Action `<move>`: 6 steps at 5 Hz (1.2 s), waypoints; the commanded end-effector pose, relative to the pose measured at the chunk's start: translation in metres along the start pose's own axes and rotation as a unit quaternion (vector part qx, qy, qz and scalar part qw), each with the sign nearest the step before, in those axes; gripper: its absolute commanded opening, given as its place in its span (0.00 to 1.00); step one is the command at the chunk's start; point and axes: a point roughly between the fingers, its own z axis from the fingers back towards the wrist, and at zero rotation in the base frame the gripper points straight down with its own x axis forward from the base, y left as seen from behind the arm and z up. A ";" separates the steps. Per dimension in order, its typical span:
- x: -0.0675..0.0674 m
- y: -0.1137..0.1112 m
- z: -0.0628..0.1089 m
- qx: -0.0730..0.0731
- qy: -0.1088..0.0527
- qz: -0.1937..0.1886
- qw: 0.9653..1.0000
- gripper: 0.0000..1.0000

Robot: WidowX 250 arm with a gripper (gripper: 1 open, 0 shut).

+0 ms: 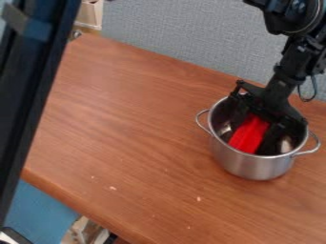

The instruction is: Put the red object in the metal pot

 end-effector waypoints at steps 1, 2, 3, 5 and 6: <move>0.005 0.007 0.001 -0.006 -0.010 0.022 1.000 0.00; 0.005 0.008 -0.001 -0.006 -0.009 0.026 1.000 0.00; 0.004 0.008 -0.003 -0.007 -0.007 0.030 1.000 0.00; 0.004 0.008 -0.006 -0.008 -0.004 0.038 0.999 0.00; 0.004 0.009 -0.008 -0.008 -0.002 0.042 0.999 0.00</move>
